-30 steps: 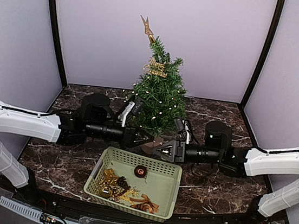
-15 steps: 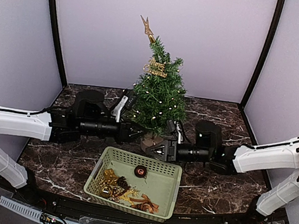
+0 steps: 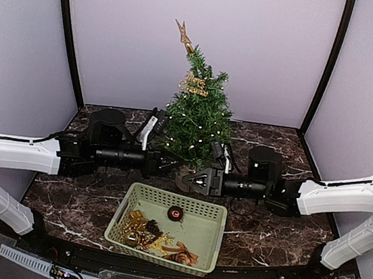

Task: Decorate the small christmas tree
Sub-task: Hang the ornament ball on the branch.

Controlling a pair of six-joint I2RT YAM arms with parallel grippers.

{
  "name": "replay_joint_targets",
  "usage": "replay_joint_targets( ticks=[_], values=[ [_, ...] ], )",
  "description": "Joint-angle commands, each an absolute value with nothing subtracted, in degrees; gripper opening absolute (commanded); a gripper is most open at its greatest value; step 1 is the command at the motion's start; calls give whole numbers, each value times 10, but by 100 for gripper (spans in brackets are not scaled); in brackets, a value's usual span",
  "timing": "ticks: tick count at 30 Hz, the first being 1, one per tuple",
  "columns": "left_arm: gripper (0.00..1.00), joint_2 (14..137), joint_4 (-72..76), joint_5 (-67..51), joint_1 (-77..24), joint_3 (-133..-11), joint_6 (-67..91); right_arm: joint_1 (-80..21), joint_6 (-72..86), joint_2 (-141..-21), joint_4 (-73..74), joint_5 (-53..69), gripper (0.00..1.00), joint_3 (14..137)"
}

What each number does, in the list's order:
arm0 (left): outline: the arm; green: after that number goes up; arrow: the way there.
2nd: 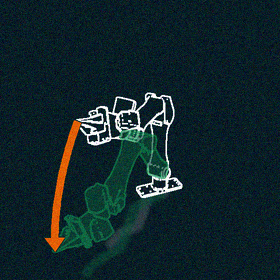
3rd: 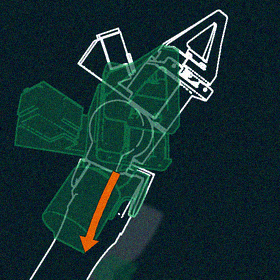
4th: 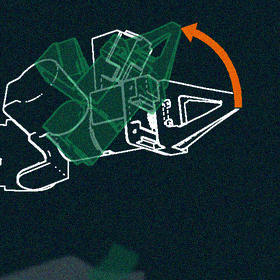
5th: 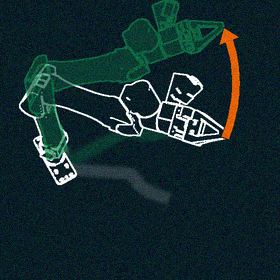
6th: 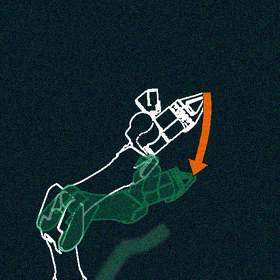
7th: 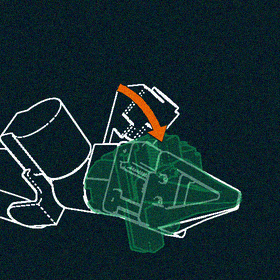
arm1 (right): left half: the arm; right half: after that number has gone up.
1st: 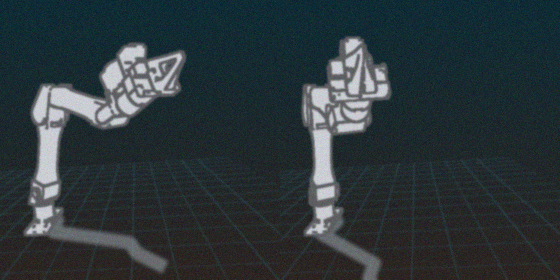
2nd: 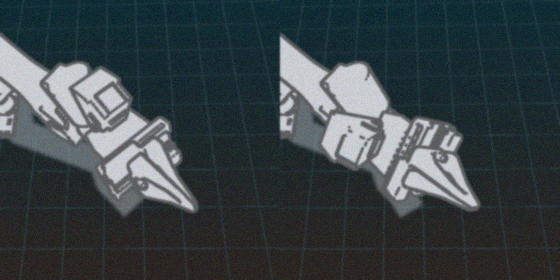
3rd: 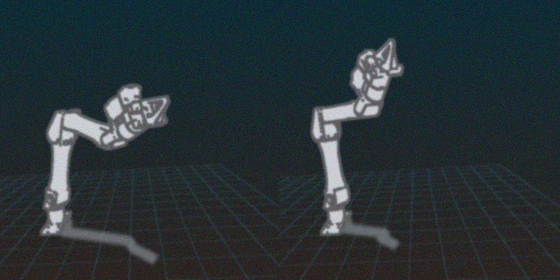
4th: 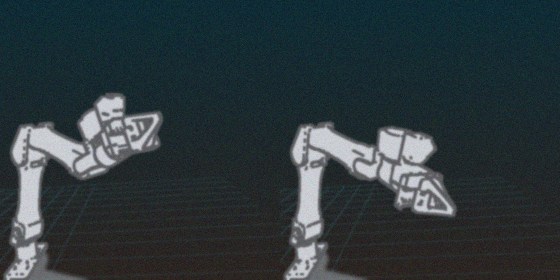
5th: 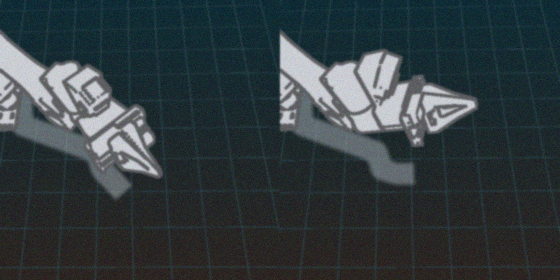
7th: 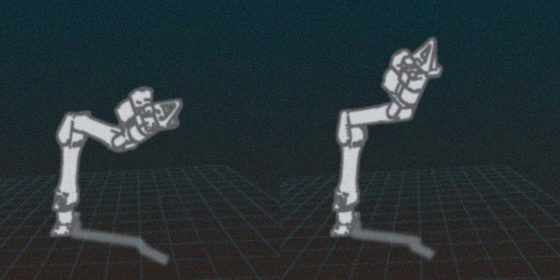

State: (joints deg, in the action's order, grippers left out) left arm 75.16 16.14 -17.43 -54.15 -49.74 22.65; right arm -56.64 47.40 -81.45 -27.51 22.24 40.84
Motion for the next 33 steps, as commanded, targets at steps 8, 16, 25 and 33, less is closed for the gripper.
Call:
replay_joint_targets(
  ticks=[8, 16, 25, 33],
  values=[
    [0, 772, 187, -196, -540, -566, 236, -568, 469, -742, -251, 169, 40, 417],
    [0, 806, 168, -197, -540, -606, 234, -554, 481, -724, -265, 170, 40, 398],
    [0, 831, 167, -199, -540, -634, 221, -537, 488, -721, -270, 181, 40, 397],
    [0, 851, 151, -186, -540, -656, 214, -526, 497, -723, -276, 179, 40, 395]
  ],
)
